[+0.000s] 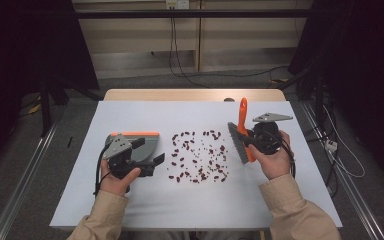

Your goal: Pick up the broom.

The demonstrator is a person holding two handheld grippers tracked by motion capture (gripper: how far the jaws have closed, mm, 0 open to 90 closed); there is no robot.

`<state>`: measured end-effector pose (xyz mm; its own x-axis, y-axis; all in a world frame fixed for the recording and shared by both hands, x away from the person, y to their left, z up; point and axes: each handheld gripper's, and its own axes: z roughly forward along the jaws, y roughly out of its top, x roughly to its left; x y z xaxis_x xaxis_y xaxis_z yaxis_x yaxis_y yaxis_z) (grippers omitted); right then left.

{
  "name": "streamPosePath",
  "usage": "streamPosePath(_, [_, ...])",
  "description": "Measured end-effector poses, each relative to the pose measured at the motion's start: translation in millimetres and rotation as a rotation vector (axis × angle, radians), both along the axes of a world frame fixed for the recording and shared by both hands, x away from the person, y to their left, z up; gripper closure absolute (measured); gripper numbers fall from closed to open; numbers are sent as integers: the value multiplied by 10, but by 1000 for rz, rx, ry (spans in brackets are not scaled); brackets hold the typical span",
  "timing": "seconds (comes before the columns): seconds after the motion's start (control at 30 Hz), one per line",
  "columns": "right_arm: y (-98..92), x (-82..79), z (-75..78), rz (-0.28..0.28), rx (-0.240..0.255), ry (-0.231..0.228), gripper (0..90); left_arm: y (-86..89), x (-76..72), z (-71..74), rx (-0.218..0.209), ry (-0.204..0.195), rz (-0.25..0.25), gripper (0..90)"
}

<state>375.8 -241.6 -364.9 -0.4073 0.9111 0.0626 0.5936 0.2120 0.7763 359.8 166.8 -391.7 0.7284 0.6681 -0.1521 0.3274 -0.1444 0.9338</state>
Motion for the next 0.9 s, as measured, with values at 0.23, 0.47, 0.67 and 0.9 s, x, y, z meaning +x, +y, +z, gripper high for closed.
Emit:
streamPosePath(0.23, [-76, 112, -106, -24, -49, 60, 717, 217, 2, -26, 10, -2, 39, 70])
streamPosePath(0.47, [-64, 292, -244, -58, -46, 67, 716, 330, 40, -77, 18, -3, 52, 70])
streamPosePath(0.67, [-39, 432, -365, -86, -48, 69, 713, 352, 64, -133, 26, 14, 52, 70])
streamPosePath(0.9, [37, 507, -453, -76, -82, 75, 711, 360, 81, -152, 37, 16, 54, 70])
